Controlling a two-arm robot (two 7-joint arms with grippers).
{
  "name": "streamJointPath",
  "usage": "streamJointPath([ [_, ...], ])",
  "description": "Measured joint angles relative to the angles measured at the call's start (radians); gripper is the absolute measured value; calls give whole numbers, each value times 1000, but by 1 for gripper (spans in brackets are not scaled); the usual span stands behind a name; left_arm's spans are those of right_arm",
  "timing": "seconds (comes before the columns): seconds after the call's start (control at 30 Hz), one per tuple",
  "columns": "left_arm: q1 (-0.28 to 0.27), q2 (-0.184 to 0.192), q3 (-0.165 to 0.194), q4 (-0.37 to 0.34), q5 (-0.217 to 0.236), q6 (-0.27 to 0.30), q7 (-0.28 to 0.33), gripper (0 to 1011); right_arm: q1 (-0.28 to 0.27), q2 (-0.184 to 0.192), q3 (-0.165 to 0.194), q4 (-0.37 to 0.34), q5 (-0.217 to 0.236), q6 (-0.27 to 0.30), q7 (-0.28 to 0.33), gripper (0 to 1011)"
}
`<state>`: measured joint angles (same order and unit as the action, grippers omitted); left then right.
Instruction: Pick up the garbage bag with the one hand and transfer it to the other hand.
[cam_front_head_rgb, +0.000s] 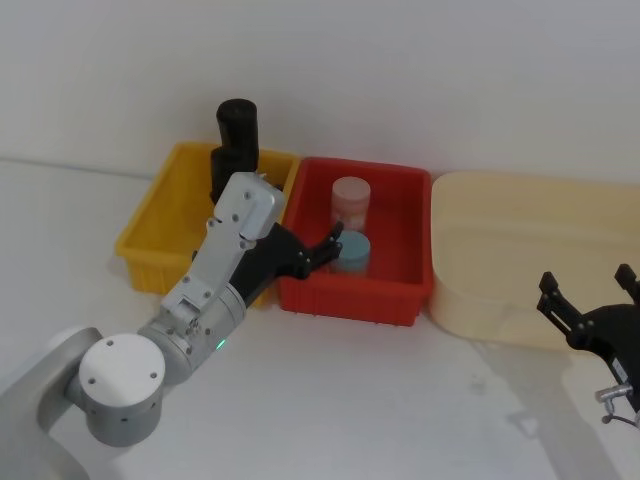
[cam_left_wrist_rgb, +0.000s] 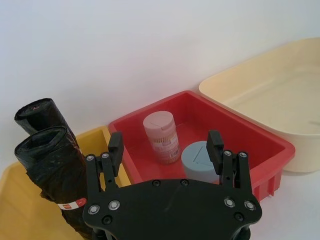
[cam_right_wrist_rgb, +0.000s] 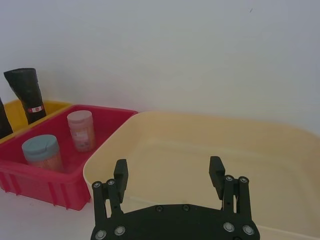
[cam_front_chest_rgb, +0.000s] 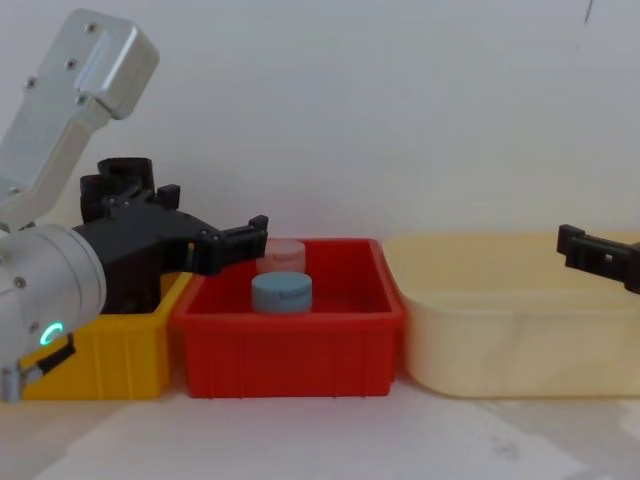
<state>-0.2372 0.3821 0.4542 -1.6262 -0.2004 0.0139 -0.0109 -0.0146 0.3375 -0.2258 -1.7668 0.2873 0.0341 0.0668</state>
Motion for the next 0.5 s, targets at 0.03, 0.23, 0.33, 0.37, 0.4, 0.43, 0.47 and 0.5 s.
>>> streamJointPath([
  [0.03,0,0,0,0,0,0,0,1000,0,0,0,0,0,0,0,1001],
  [0.23,0,0,0,0,0,0,0,1000,0,0,0,0,0,0,0,1001],
  [0.33,0,0,0,0,0,0,0,1000,0,0,0,0,0,0,0,1001],
  [0.37,0,0,0,0,0,0,0,1000,0,0,0,0,0,0,0,1001],
  [0.4,0,0,0,0,0,0,0,1000,0,0,0,0,0,0,0,1001],
  [0.43,0,0,0,0,0,0,0,1000,0,0,0,0,0,0,0,1001],
  [0.47,0,0,0,0,0,0,0,1000,0,0,0,0,0,0,0,1001],
  [0.5,0,0,0,0,0,0,0,1000,0,0,0,0,0,0,0,1001],
])
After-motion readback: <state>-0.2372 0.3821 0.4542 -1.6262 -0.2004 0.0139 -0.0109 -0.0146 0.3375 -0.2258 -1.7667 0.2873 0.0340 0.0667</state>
